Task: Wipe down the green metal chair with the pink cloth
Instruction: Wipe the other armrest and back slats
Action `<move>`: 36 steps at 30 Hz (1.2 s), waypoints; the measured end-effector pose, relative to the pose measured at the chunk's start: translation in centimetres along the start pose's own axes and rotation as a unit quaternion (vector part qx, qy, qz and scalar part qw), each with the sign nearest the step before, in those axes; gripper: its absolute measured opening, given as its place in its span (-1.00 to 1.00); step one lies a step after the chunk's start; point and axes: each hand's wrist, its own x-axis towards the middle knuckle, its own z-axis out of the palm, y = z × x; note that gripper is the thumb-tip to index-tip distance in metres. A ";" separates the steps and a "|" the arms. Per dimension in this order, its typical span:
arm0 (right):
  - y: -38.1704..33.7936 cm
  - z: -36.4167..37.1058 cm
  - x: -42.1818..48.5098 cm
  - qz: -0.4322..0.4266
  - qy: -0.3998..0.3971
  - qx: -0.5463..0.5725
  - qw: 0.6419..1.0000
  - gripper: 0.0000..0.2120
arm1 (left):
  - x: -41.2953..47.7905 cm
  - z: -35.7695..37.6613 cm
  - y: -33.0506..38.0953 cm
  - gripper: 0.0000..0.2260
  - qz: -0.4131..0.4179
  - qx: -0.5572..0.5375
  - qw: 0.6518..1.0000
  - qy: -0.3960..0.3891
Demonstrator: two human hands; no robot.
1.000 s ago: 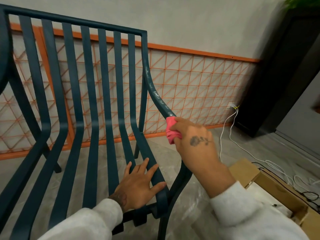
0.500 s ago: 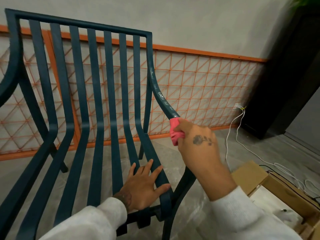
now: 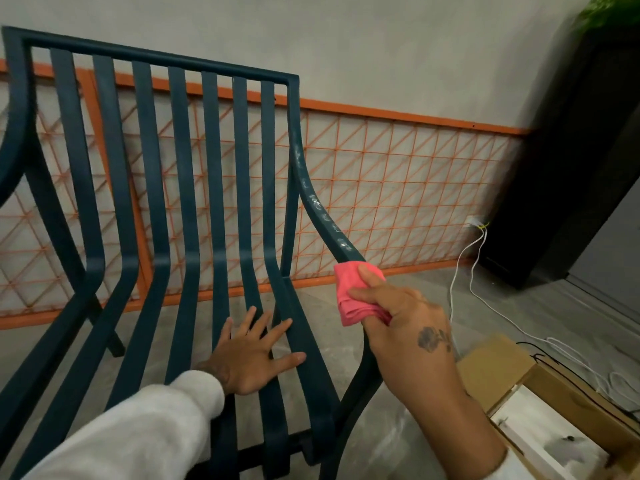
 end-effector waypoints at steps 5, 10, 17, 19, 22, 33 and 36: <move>0.0 -0.7 0.7 -0.009 -0.020 -0.013 1.000 -0.73 | 0.6 0.5 -0.7 -0.25 0.008 0.007 1.000 0.016; -0.4 -4.2 4.4 0.038 -0.034 0.133 0.990 -0.82 | 0.8 0.3 -0.9 -0.27 0.015 0.009 1.000 0.018; -2.2 -4.4 11.7 -0.027 -0.020 0.089 0.995 -0.78 | 0.8 0.4 -0.8 -0.28 0.010 0.008 1.000 0.012; -2.8 -2.5 12.6 -0.048 -0.119 0.020 0.992 -0.81 | 0.7 0.3 -0.7 -0.28 0.010 0.006 1.000 0.012; -2.8 -0.5 11.7 -0.054 -0.192 -0.018 0.980 -0.78 | 0.6 0.2 -0.7 -0.28 0.009 0.001 1.000 0.014; -3.4 -0.9 10.3 -0.056 -0.181 -0.121 0.975 -0.74 | 0.7 0.5 -1.1 -0.25 0.015 -0.010 1.000 0.022; -3.5 0.1 11.3 -0.047 -0.187 -0.114 0.975 -0.73 | 0.7 0.6 -1.0 -0.25 0.011 -0.008 1.000 0.021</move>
